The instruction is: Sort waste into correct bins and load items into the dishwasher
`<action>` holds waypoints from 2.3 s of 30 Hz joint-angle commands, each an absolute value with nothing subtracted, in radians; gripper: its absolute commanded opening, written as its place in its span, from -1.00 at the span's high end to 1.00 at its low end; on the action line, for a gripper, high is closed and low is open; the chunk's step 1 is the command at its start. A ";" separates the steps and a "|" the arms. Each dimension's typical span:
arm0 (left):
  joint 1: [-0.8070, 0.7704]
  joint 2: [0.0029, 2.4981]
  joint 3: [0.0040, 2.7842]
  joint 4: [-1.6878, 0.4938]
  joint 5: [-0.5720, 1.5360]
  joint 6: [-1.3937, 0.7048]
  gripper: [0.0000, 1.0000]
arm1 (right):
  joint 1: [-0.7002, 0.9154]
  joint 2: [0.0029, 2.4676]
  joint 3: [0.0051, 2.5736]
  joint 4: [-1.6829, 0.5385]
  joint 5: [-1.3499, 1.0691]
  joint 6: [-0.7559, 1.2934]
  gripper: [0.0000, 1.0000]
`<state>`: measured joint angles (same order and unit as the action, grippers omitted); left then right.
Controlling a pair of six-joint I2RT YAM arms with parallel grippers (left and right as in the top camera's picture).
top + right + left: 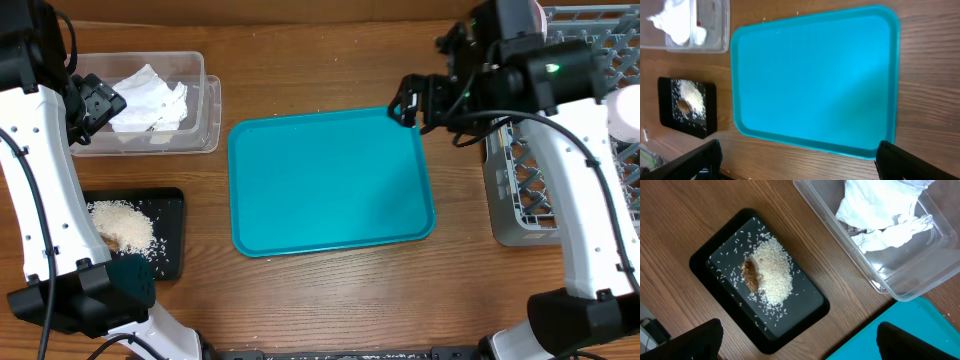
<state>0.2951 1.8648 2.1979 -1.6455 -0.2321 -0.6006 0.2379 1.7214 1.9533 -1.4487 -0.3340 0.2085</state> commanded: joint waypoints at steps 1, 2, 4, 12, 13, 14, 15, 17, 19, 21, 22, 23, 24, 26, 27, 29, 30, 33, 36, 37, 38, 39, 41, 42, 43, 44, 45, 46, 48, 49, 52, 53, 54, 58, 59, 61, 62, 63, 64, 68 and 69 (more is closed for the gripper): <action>0.293 1.865 2.192 -1.644 -0.236 -0.614 -1.00 | 0.254 1.711 1.894 -1.412 -0.338 0.207 -1.00; 0.293 1.865 2.192 -1.644 -0.235 -0.614 -1.00 | 0.255 1.711 1.881 -1.401 -0.339 0.207 -1.00; 0.293 1.865 2.192 -1.644 -0.235 -0.614 -1.00 | 0.254 1.711 1.864 -1.387 -0.337 0.206 -1.00; 0.293 1.865 2.192 -1.644 -0.236 -0.614 -1.00 | 0.254 1.750 1.858 -1.354 -0.028 0.198 -1.00; 0.293 1.865 2.192 -1.644 -0.235 -0.614 -1.00 | 0.254 1.763 1.858 -1.356 -0.010 0.197 -1.00; 0.293 1.865 2.192 -1.644 -0.236 -0.614 -1.00 | 0.254 1.800 1.858 -1.358 0.004 0.169 -0.95; 0.293 1.865 2.192 -1.644 -0.235 -0.614 -1.00 | 0.254 1.831 1.858 -1.358 0.003 0.149 -0.91; 0.293 1.865 2.192 -1.644 -0.236 -0.614 -0.99 | 0.252 1.893 1.858 -1.358 0.013 0.124 -0.80; 0.293 1.865 2.192 -1.644 -0.235 -0.614 -1.00 | 0.250 1.962 1.858 -1.356 0.054 0.123 -0.72; 0.293 1.865 2.192 -1.644 -0.236 -0.614 -1.00 | 0.248 2.030 1.858 -1.349 0.088 0.123 -0.61; 0.293 1.865 2.192 -1.644 -0.236 -0.614 -1.00 | 0.247 2.059 1.858 -1.344 0.096 0.123 -0.60; 0.293 1.865 2.192 -1.644 -0.236 -0.614 -1.00 | 0.245 2.095 1.858 -1.336 0.109 0.123 -0.57; 0.293 1.865 2.192 -1.644 -0.235 -0.614 -0.99 | 0.242 2.130 1.858 -1.330 0.121 0.125 -0.54; 0.293 1.865 2.192 -1.644 -0.236 -0.614 -1.00 | 0.237 2.176 1.858 -1.319 0.131 0.127 -0.54; 0.293 1.865 2.192 -1.644 -0.236 -0.614 -1.00 | 0.234 2.201 1.858 -1.312 0.131 0.127 -0.52; 0.293 1.865 2.192 -1.644 -0.236 -0.613 -0.99 | 0.228 2.242 1.858 -1.296 0.131 0.126 -0.46; 0.293 1.865 2.192 -1.644 -0.236 -0.614 -1.00 | 0.225 2.259 1.858 -1.290 0.130 0.126 -0.40; 0.293 1.865 2.192 -1.644 -0.235 -0.614 -1.00 | 0.223 2.296 1.858 -1.288 0.130 0.126 -0.27; 0.293 1.865 2.192 -1.644 -0.236 -0.614 -1.00 | 0.223 2.315 1.858 -1.290 0.112 0.126 -0.24; 0.293 1.865 2.192 -1.644 -0.236 -0.613 -0.99 | 0.223 2.318 1.858 -1.290 0.095 0.126 -0.24; 0.293 1.865 2.192 -1.644 -0.235 -0.614 -1.00 | 0.223 2.318 1.857 -1.290 0.079 0.126 -0.24; 0.293 1.865 2.192 -1.644 -0.235 -0.614 -1.00 | 0.223 2.318 1.855 -1.291 0.064 0.126 -0.24; 0.293 1.865 2.192 -1.644 -0.236 -0.614 -1.00 | 0.223 2.318 1.852 -1.292 0.052 0.126 -0.22; 0.293 1.865 2.192 -1.644 -0.235 -0.614 -1.00 | 0.223 2.318 1.851 -1.291 0.050 0.127 -0.13; 0.293 1.865 2.192 -1.644 -0.235 -0.614 -1.00 | 0.223 2.318 1.846 -1.290 0.050 0.127 -0.04; 0.293 1.865 2.192 -1.644 -0.236 -0.614 -1.00 | 0.223 2.318 1.840 -1.285 0.051 0.127 0.03; 0.293 1.865 2.192 -1.644 -0.235 -0.614 -1.00 | 0.223 2.318 1.833 -1.283 0.051 0.127 0.08; 0.293 1.865 2.192 -1.644 -0.236 -0.614 -1.00 | 0.222 2.318 1.821 -1.274 0.051 0.127 0.09; 0.293 1.865 2.192 -1.644 -0.235 -0.614 -0.99 | 0.219 2.318 1.785 -1.242 0.051 0.127 0.10; 0.293 1.865 2.192 -1.644 -0.235 -0.614 -0.99 | 0.218 2.318 1.774 -1.234 0.051 0.127 0.11; 0.293 1.865 2.192 -1.644 -0.236 -0.614 -1.00 | 0.211 2.318 1.732 -1.205 0.050 0.127 0.22; 0.293 1.865 2.192 -1.644 -0.236 -0.614 -0.99 | 0.206 2.318 1.726 -1.205 0.050 0.127 0.30; 0.293 1.865 2.192 -1.644 -0.235 -0.614 -1.00 | 0.202 2.318 1.722 -1.207 0.050 0.128 0.37; 0.293 1.865 2.192 -1.644 -0.236 -0.614 -0.99 | 0.186 2.318 1.723 -1.232 0.050 0.135 0.53; 0.293 1.865 2.192 -1.644 -0.236 -0.614 -0.99 | 0.178 2.318 1.723 -1.240 0.050 0.135 0.57; 0.293 1.865 2.192 -1.644 -0.235 -0.614 -1.00 | 0.168 2.318 1.724 -1.247 0.050 0.153 0.60; 0.293 1.865 2.192 -1.644 -0.236 -0.614 -1.00 | 0.162 2.318 1.724 -1.250 0.050 0.168 0.61; 0.293 1.865 2.192 -1.644 -0.236 -0.614 -1.00 | 0.157 2.318 1.724 -1.251 0.050 0.184 0.64; 0.293 1.865 2.192 -1.644 -0.236 -0.614 -0.99 | 0.151 2.318 1.724 -1.253 0.042 0.191 0.67; 0.293 1.865 2.192 -1.644 -0.236 -0.614 -1.00 | 0.133 2.318 1.729 -1.258 0.016 0.215 0.87; 0.293 1.865 2.192 -1.644 -0.236 -0.614 -1.00 | 0.128 2.318 1.731 -1.258 0.016 0.224 0.89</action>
